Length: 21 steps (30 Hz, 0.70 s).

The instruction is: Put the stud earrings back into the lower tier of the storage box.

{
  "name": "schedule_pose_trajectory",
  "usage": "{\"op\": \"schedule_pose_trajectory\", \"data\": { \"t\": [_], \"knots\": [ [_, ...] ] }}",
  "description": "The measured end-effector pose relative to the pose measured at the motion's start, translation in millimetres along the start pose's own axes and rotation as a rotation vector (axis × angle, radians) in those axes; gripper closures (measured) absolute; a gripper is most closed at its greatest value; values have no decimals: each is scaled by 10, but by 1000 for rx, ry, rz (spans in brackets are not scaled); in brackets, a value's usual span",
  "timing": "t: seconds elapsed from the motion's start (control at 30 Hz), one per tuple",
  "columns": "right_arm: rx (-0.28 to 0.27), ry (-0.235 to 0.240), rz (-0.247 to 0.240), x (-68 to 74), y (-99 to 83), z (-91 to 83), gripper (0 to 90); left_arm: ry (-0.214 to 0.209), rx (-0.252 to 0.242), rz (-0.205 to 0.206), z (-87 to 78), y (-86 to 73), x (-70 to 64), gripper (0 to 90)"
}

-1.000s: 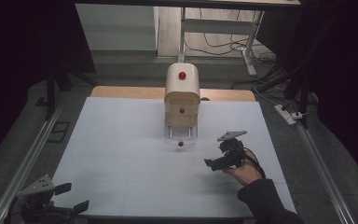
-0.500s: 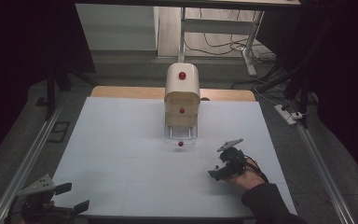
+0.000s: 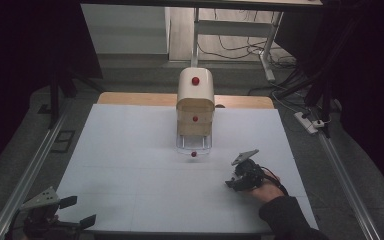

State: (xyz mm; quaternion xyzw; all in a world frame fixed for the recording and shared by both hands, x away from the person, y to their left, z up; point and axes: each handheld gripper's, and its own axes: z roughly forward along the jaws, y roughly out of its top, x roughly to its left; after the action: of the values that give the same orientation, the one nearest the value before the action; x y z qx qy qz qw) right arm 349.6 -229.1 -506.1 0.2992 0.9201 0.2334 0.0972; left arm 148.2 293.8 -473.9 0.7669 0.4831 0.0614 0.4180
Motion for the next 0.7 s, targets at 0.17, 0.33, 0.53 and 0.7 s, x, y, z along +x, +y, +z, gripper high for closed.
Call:
{"op": "schedule_pose_trajectory", "data": {
  "t": [0.17,0.33,0.53,0.7],
  "knots": [
    [11,8,-10,-1,15,-17,676,0,0,-1,0,0,1,0],
    [29,3,-3,20,40,-17,708,-1,1,-1,0,0,1,0],
    [37,9,13,12,54,-22,710,0,0,2,1,0,-1,0],
    [28,22,29,-3,64,-50,710,0,4,4,4,2,-3,0]
  ]
}}
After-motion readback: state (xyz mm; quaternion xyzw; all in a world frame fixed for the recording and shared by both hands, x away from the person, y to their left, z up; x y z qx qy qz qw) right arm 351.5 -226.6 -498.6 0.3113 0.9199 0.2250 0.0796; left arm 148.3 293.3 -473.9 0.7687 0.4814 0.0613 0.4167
